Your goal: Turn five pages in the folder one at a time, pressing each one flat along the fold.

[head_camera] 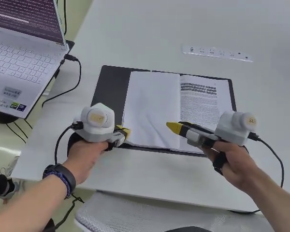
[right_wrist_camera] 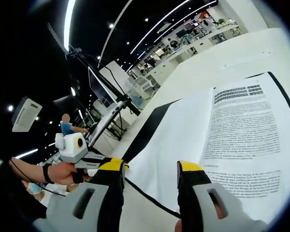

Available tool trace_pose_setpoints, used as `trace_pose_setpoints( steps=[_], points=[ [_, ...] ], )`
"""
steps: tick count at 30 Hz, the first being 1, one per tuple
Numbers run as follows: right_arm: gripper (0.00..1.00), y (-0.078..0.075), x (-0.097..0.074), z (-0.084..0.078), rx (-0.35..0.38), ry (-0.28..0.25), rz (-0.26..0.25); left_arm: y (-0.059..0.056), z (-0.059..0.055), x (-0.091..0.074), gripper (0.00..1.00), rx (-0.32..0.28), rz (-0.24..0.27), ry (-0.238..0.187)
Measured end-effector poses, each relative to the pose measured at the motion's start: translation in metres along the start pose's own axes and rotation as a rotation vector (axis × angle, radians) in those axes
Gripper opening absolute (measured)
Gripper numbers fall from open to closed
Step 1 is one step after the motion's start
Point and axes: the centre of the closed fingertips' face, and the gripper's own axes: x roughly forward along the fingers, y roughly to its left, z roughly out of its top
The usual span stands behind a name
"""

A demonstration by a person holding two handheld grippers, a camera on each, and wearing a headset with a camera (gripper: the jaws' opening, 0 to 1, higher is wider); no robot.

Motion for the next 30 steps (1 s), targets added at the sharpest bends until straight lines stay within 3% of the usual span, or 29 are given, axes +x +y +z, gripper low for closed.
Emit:
trace_pose_setpoints(
  steps=[5, 9, 11, 17, 24, 27, 30],
  points=[
    [0.41, -0.001, -0.001, -0.009, -0.02, 0.036, -0.011, 0.001, -0.013, 0.005, 0.0, -0.021, 0.004, 0.029],
    [0.41, 0.001, -0.001, -0.011, -0.021, 0.039, -0.007, 0.0, -0.028, 0.004, 0.0, 0.002, 0.034, 0.095],
    [0.4, 0.001, 0.0, -0.011, -0.041, 0.053, -0.005, -0.002, -0.024, 0.002, 0.0, -0.027, 0.036, 0.081],
    [0.39, 0.0, 0.004, -0.007, -0.077, 0.079, 0.005, -0.005, -0.023, 0.0, 0.0, -0.012, 0.039, 0.101],
    [0.35, -0.009, 0.011, 0.01, -0.091, 0.064, 0.005, -0.002, -0.025, 0.003, 0.0, 0.006, 0.046, 0.098],
    [0.29, -0.015, 0.014, 0.019, -0.084, 0.041, -0.007, -0.001, -0.026, 0.005, 0.0, 0.039, 0.05, 0.094],
    [0.25, -0.023, 0.018, 0.026, -0.064, 0.017, -0.015, 0.0, -0.026, 0.005, 0.0, 0.035, 0.05, 0.097]
  ],
)
